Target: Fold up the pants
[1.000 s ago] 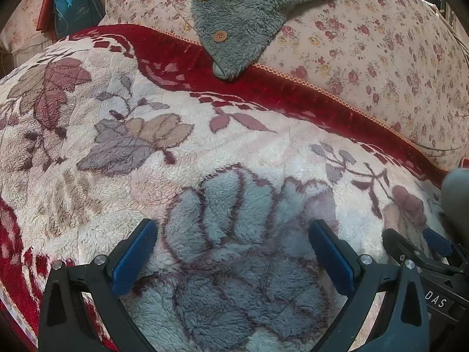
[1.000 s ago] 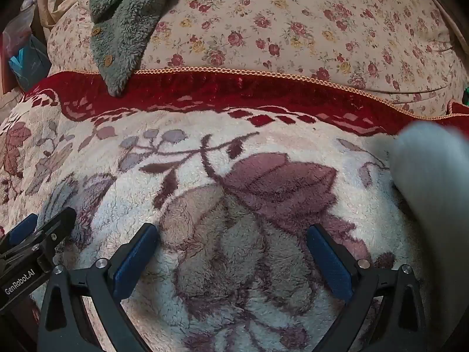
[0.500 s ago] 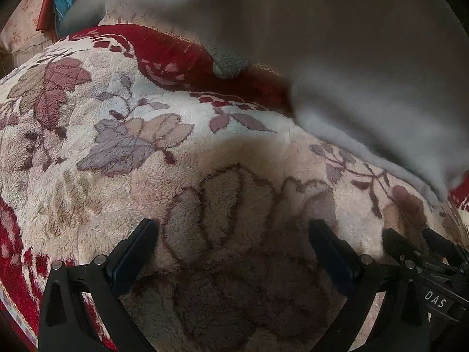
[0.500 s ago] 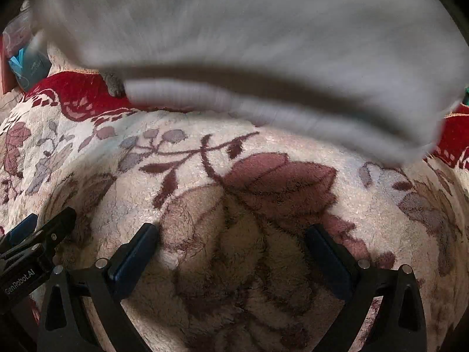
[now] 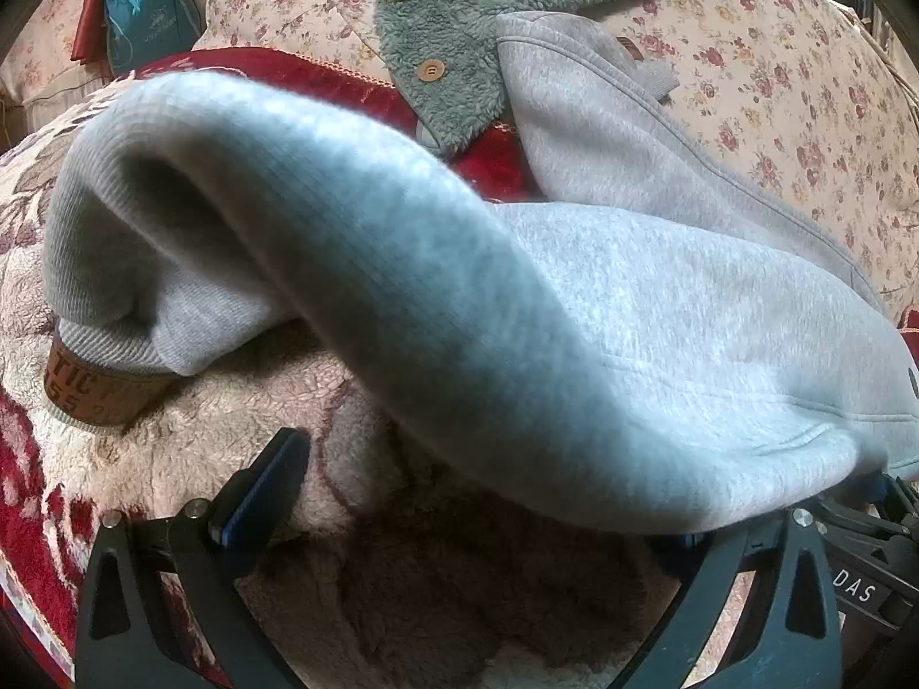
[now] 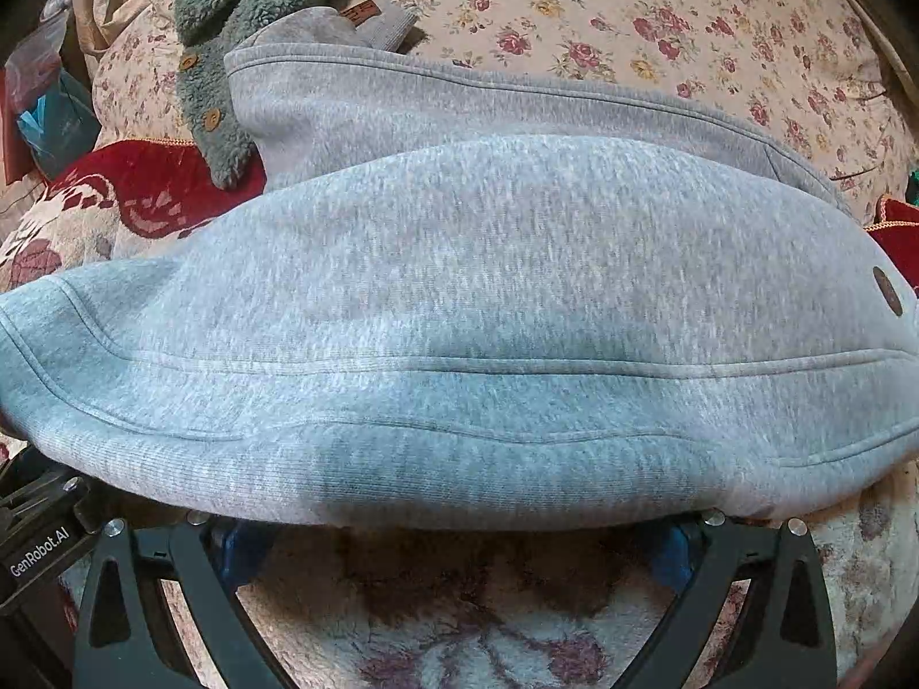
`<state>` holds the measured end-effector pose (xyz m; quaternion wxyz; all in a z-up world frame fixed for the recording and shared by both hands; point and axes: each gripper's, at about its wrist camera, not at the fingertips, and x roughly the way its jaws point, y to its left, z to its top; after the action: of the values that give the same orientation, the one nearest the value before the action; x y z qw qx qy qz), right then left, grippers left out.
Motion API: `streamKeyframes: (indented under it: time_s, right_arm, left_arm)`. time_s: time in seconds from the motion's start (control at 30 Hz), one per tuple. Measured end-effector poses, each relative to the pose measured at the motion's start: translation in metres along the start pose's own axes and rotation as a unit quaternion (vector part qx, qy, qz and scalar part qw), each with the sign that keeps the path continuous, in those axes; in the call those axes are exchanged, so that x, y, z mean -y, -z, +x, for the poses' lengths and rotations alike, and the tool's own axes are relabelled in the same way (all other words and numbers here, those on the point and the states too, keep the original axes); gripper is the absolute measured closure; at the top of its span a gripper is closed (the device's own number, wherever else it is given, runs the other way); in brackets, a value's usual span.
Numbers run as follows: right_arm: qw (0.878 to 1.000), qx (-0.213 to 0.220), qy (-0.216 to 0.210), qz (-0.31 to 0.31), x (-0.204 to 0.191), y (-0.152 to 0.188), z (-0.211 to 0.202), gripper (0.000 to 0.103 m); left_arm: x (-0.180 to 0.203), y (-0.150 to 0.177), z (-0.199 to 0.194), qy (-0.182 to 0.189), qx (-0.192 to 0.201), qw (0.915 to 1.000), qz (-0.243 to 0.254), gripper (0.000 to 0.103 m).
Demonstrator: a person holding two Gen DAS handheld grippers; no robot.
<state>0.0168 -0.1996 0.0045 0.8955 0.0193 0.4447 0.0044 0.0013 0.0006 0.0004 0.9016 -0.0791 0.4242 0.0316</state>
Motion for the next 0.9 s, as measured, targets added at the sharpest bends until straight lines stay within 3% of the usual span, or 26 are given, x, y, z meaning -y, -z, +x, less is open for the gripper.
streamKeyframes:
  time_s: [0.6, 0.9]
  right_arm:
    - [1.0, 0.0, 0.009, -0.006, -0.003, 0.003, 0.002, 0.0]
    - [0.997, -0.005, -0.063, -0.054, 0.012, 0.004, 0.0, 0.0]
  left_arm:
    - [0.0, 0.001, 0.0, -0.007, -0.002, 1.0, 0.005, 0.0]
    - [-0.002, -0.007, -0.008, 0.006, -0.039, 0.9992, 0.005, 0.0]
